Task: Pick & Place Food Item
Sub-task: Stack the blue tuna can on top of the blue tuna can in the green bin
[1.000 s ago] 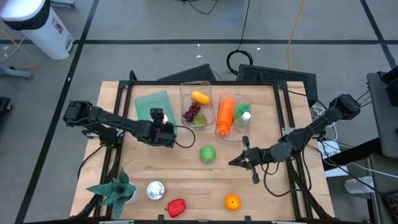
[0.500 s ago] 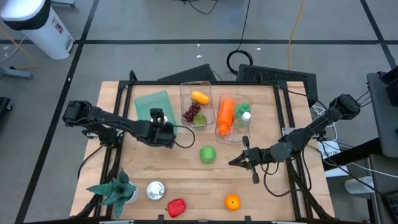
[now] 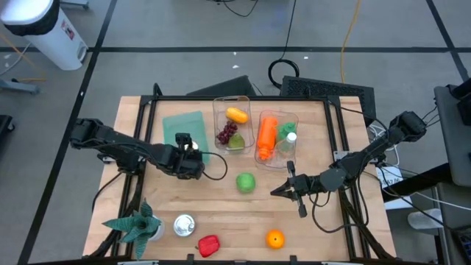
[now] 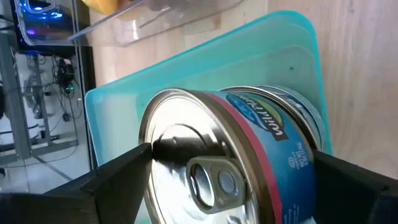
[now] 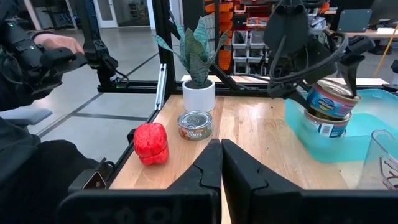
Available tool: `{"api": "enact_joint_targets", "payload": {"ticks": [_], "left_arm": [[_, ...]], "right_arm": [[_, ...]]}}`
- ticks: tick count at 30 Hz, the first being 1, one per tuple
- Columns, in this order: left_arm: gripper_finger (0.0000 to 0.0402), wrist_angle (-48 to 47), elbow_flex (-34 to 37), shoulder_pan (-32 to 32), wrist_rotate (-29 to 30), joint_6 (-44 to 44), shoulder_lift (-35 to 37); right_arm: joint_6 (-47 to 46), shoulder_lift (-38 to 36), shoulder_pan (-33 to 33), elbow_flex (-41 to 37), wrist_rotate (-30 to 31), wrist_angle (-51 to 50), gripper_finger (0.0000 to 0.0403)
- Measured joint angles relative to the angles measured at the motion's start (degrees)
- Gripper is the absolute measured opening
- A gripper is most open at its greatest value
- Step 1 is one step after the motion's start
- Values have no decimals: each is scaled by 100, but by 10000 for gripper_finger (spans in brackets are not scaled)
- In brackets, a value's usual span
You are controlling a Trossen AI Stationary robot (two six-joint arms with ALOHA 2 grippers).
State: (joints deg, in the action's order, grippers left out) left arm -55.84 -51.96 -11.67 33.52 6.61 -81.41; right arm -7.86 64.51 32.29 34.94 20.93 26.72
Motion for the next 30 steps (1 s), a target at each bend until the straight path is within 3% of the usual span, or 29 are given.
{"api": "enact_joint_targets", "payload": {"ticks": [24, 30], "left_arm": [[377, -125, -16, 14, -355, -116, 11], [377, -429, -335, -15, -604, 6, 8]], "right_arm": [[55, 0, -2, 0, 2, 0, 0], [61, 0, -1, 0, 0, -2, 0]]}}
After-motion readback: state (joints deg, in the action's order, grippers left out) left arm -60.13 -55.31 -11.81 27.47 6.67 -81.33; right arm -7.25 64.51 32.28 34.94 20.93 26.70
